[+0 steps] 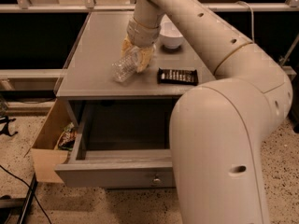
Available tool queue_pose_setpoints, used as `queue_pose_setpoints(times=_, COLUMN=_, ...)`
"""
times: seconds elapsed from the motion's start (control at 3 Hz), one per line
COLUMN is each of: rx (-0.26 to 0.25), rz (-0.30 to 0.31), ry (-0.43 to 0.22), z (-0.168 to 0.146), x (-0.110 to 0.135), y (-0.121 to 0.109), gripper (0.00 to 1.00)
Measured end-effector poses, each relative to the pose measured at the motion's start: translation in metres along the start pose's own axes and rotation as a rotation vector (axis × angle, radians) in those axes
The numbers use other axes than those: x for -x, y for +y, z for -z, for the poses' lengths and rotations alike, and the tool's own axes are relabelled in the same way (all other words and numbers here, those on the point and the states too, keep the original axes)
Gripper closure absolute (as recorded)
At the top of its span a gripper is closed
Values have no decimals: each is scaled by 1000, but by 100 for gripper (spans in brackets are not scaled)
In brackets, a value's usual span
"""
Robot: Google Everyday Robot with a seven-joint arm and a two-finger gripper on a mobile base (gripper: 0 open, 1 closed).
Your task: Place water bottle into top drawer
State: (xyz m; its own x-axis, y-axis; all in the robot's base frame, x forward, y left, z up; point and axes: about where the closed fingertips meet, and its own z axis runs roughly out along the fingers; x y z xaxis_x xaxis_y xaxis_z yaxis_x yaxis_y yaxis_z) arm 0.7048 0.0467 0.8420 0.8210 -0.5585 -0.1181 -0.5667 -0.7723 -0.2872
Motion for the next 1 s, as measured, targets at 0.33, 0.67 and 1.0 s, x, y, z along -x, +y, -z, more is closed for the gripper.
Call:
queue_pose_setpoints(times=0.33, rx=-13, rz=7, ry=20, z=5, x=5, y=-3, gripper=100)
queue_pose_setpoints(times=0.67, rx=-29, rz=14, ry=49, z=17, x=15, y=2, gripper=100)
queue_pose_setpoints(times=1.0, rx=-52, rz=7, ry=78, z=34, x=28, y=18, gripper=100)
